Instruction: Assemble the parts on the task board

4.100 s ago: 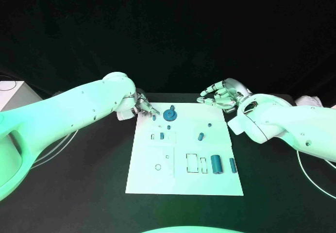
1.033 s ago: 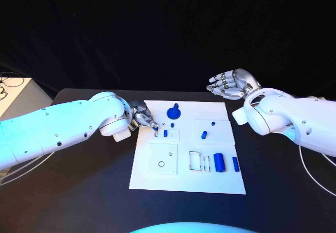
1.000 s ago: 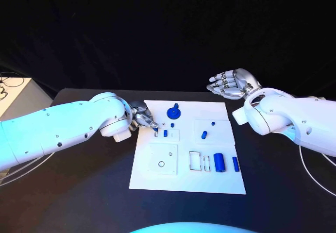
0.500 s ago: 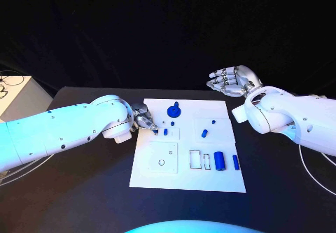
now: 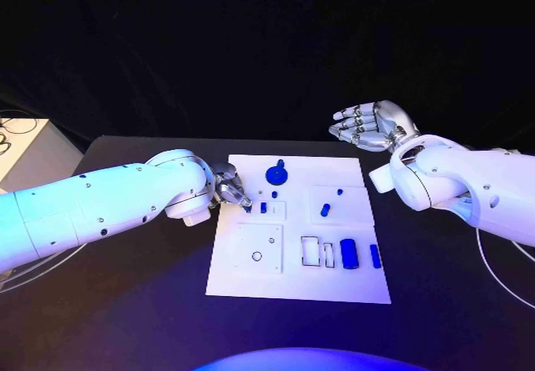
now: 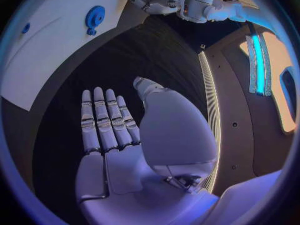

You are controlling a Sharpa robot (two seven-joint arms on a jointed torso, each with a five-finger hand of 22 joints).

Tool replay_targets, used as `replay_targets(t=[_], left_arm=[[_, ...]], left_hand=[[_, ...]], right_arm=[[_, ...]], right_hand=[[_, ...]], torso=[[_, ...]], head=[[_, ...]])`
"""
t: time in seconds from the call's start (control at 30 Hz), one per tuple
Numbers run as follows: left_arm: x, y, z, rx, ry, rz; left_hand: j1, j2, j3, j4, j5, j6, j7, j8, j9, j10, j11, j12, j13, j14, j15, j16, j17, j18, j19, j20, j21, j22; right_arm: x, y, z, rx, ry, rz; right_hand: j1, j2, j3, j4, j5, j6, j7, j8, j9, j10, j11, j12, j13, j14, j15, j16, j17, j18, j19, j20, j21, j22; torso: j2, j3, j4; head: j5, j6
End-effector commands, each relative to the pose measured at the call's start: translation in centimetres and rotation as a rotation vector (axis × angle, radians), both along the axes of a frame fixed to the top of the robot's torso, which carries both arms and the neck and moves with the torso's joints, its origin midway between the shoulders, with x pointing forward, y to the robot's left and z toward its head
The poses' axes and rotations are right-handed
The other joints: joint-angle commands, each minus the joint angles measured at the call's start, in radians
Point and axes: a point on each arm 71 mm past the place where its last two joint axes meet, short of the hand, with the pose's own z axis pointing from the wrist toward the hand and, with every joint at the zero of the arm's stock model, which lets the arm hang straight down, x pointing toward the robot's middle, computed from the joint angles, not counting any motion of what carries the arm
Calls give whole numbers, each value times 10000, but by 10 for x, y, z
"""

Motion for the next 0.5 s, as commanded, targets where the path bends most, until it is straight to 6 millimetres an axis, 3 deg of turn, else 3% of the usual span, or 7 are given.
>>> replay_targets(t=[0.03,0.5], left_arm=[[-1,-3,-1,183,140,-233],[-3,-6,-4,423,566,-706]], left_hand=[[18,92,1594,-1678,47,168,-119,24,451,68,21,43,9,850,-72,40,1978,-67,40,3,25,451],[11,74,1597,-1694,50,174,-124,22,453,67,15,33,-3,857,-76,54,2001,-65,35,-1,23,445]], right_arm=[[-1,2,0,25,-67,231],[0,1,0,1,38,244]], right_hand=[[-96,-35,-14,-59,62,-55,539,-32,-16,-12,55,-36,-8,53,48,-27,-9,100,33,21,-12,-8],[-135,-33,-46,-55,58,-30,557,-34,-28,15,64,-44,-62,84,52,-57,-56,99,101,21,-2,-61]], torso=[[-3,-8,9],[-16,-2,19]], head=[[-9,-22],[-32,-65]])
